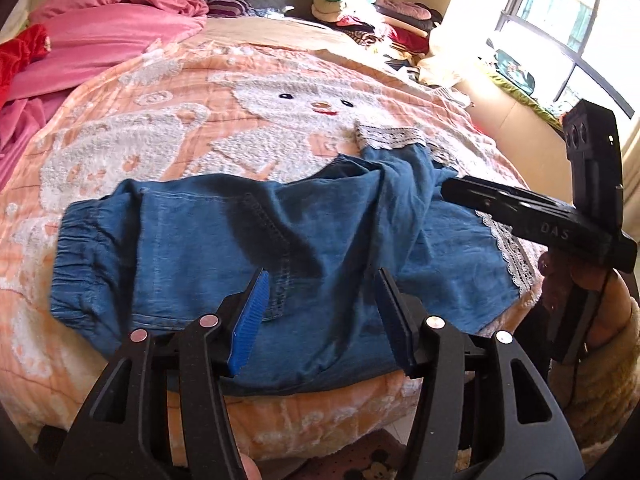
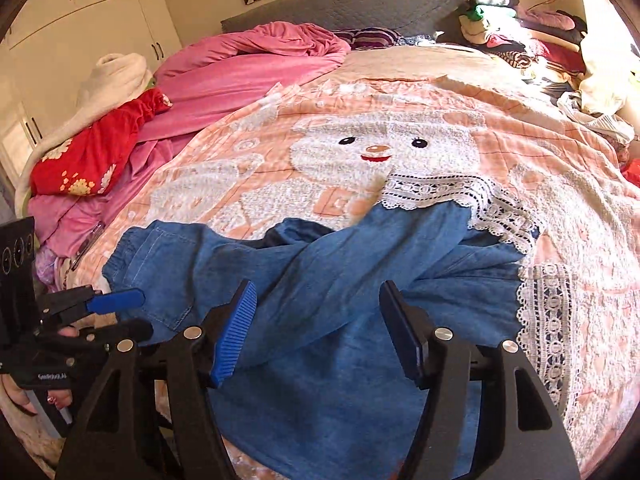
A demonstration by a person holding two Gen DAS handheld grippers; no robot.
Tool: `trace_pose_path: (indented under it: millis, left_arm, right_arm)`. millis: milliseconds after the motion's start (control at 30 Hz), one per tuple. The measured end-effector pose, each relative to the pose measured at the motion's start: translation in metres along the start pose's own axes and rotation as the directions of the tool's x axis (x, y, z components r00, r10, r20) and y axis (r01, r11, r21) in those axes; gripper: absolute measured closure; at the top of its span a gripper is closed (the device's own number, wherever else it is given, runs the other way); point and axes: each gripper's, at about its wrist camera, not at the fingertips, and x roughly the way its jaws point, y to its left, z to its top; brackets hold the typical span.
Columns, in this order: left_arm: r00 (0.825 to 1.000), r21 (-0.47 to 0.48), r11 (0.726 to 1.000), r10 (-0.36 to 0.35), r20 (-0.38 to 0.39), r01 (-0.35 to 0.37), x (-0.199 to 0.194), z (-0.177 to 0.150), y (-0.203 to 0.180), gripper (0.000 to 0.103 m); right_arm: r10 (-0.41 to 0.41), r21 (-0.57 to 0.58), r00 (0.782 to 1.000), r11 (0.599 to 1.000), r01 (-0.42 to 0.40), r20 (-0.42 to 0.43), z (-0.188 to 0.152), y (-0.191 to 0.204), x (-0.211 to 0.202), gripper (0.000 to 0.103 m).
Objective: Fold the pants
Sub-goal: 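Grasp the lace-trimmed leg cuff with the right tool while the left tool grasps the denim leg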
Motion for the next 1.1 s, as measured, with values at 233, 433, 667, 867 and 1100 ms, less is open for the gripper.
trace_pose_path:
  millis: [233,433,667,867,1100]
  left_arm:
    - [0.995,0.02,0.998,-0.064,-0.079,0.065,0.042,0.001,-0.025,0.06]
    - [0.987,-0.023,0.997,-0.077,-0.138,0.075,0.07,0.006,-0.022,0.076]
    - [0.983,0.015,0.995,-0.098,-0.153,0.102,0.081,0.003,-0.04,0.095]
    - [0.983,0.057,0.993,-0.09,-0.16,0.1,0.084,0.0,-0.048,0.095]
    - [0.982,0.057,0.992,-0.101,-0.157,0.111,0.084,0.001,-0.046,0.095]
  right_arm:
    - [-0.069,-0.025,0.998,0.997,0.069,-0.004,0.02,-0.014,0.014,0.035]
    - [-0.091,-0.049,0.996,0.995,0.09,-0.01,0.045,-0.017,0.035,0.035]
    - [-0.148,-0.054,0.987,0.988,0.145,-0.062,0.075,-0.035,0.078,0.035]
    - [-0.193,-0.045,0.973,0.981,0.189,-0.127,0.09,-0.046,0.12,0.035]
    - [-0.268,-0.062,0.942,0.963,0.261,-0.203,0.105,-0.054,0.164,0.035]
